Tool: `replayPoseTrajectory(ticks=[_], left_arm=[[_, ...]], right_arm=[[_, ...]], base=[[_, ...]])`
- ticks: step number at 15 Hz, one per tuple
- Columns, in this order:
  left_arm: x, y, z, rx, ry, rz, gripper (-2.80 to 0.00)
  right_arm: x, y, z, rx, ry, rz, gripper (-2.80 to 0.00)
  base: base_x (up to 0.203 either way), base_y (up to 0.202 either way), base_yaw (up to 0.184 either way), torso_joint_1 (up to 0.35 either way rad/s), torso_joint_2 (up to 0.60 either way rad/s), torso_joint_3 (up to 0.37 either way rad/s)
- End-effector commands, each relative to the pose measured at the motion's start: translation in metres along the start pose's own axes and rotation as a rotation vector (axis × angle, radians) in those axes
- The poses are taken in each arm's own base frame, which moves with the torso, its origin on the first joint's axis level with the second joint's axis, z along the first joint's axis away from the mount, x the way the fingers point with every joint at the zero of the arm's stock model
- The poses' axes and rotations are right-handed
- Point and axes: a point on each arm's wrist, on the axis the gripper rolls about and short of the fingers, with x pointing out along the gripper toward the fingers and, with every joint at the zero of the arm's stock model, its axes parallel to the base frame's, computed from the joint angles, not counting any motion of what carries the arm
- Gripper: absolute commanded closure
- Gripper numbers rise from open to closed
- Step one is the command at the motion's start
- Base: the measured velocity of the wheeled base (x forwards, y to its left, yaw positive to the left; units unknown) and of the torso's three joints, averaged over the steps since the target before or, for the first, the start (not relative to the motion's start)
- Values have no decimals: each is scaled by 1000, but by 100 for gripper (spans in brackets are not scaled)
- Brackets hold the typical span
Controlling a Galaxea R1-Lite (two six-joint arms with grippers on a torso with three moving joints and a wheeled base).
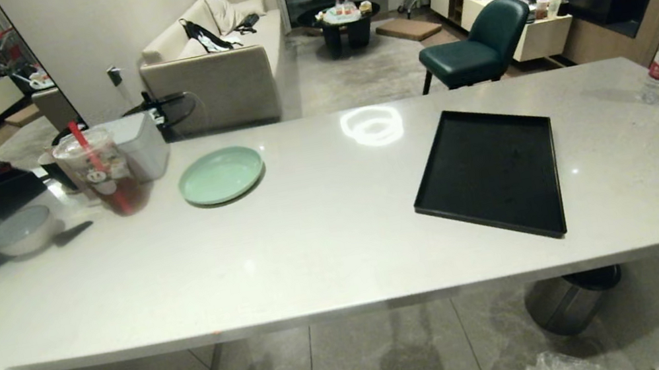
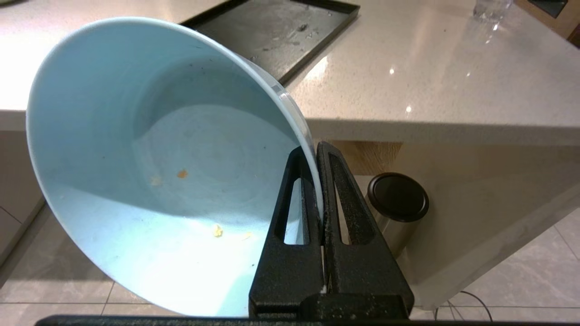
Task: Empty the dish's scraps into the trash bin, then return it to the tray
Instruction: Put the bowl back to the table
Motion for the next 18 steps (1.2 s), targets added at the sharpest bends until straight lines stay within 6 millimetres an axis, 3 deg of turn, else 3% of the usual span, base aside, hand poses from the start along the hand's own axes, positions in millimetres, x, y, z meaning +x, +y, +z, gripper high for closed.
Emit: replayPoseTrajectory(ticks=[1, 15, 18], left_arm=[[0, 0, 0, -1, 0, 1, 0], [0, 0, 0, -1, -1, 1, 0], [0, 0, 0, -1, 0, 1, 0]], right_arm=[[0, 0, 0, -2, 0, 0, 0], [0, 0, 0, 1, 2, 3, 0], [0, 0, 0, 30, 2, 3, 0]], base=[[0, 0, 0, 155, -367, -225], [0, 0, 0, 148, -340, -194], [0, 0, 0, 15, -51, -14]])
